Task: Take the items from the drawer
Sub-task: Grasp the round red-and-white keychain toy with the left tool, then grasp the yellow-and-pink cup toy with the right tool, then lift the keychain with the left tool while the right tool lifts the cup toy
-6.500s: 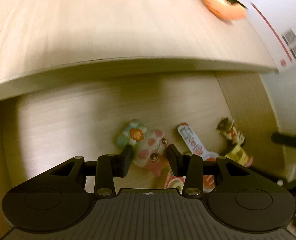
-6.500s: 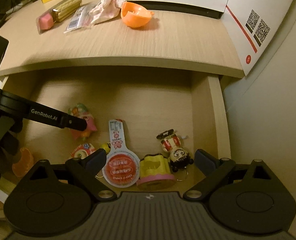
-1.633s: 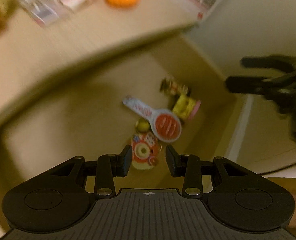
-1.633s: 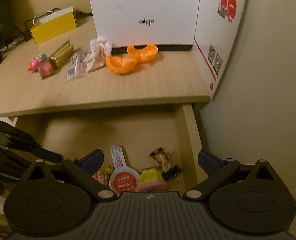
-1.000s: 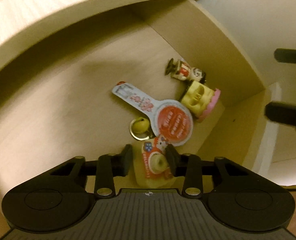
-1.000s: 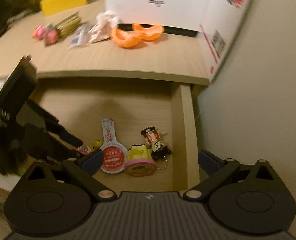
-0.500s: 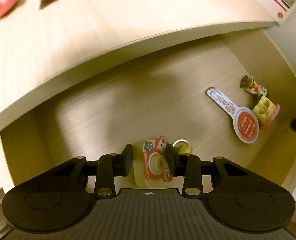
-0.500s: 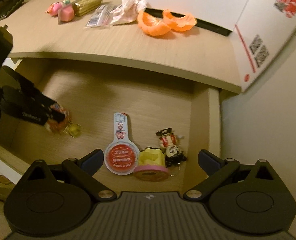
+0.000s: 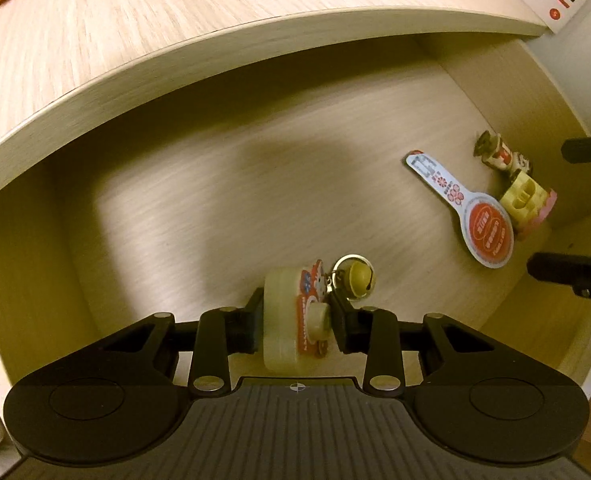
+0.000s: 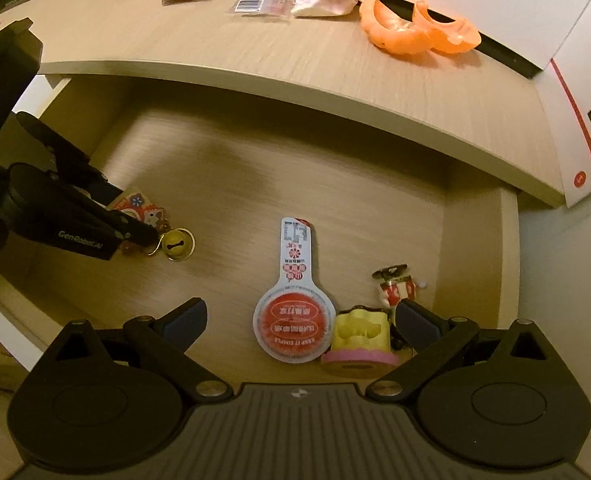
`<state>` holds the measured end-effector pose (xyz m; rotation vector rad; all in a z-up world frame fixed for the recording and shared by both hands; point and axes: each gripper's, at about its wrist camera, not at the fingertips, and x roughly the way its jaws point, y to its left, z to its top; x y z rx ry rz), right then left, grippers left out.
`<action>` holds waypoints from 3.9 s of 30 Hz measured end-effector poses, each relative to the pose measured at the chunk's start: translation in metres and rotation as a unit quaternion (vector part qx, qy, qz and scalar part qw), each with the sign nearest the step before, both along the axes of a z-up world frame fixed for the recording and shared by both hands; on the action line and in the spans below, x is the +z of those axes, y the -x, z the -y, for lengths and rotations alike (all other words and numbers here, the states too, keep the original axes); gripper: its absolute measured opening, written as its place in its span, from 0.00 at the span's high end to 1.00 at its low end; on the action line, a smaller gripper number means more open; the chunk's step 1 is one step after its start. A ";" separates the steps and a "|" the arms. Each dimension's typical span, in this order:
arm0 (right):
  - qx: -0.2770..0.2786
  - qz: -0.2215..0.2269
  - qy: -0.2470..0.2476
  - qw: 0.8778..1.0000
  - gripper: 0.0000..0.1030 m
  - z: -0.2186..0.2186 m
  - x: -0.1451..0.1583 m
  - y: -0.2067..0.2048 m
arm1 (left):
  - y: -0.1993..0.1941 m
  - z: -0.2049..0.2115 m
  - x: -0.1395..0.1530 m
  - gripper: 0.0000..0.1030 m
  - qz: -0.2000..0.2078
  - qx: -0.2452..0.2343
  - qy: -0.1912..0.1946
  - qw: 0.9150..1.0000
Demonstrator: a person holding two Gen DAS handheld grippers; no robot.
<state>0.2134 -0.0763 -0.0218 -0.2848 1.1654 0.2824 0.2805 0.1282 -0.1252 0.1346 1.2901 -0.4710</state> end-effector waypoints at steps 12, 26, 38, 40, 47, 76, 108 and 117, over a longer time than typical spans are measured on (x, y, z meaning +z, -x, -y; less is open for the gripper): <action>-0.004 0.000 0.008 1.000 0.02 0.012 -0.002 -0.005 | 0.027 0.010 0.016 0.64 0.005 0.040 0.041 0.998; -0.042 -0.046 0.026 0.998 0.27 0.033 -0.023 -0.020 | 0.046 0.007 0.009 0.64 0.000 0.074 0.083 0.994; -0.024 -0.062 0.102 0.993 0.30 0.024 -0.054 -0.036 | 0.057 0.010 0.018 0.64 0.023 0.069 0.080 0.994; -0.021 -0.062 0.104 0.992 0.30 0.024 -0.055 -0.036 | 0.057 0.009 0.017 0.64 0.025 0.070 0.082 0.994; -0.008 -0.071 0.108 0.992 0.28 0.021 -0.055 -0.037 | 0.058 0.007 0.019 0.64 0.029 0.070 0.077 0.994; -0.040 -0.097 0.090 0.990 0.59 0.040 -0.056 -0.048 | 0.064 0.014 0.023 0.64 0.027 0.070 0.077 0.994; -0.057 -0.034 0.010 0.998 0.60 0.011 0.001 -0.015 | 0.070 0.015 0.057 0.71 0.062 0.039 0.098 0.992; -0.074 -0.012 -0.005 0.997 0.60 0.015 0.021 -0.014 | 0.072 0.008 0.102 0.71 0.112 0.031 0.121 0.986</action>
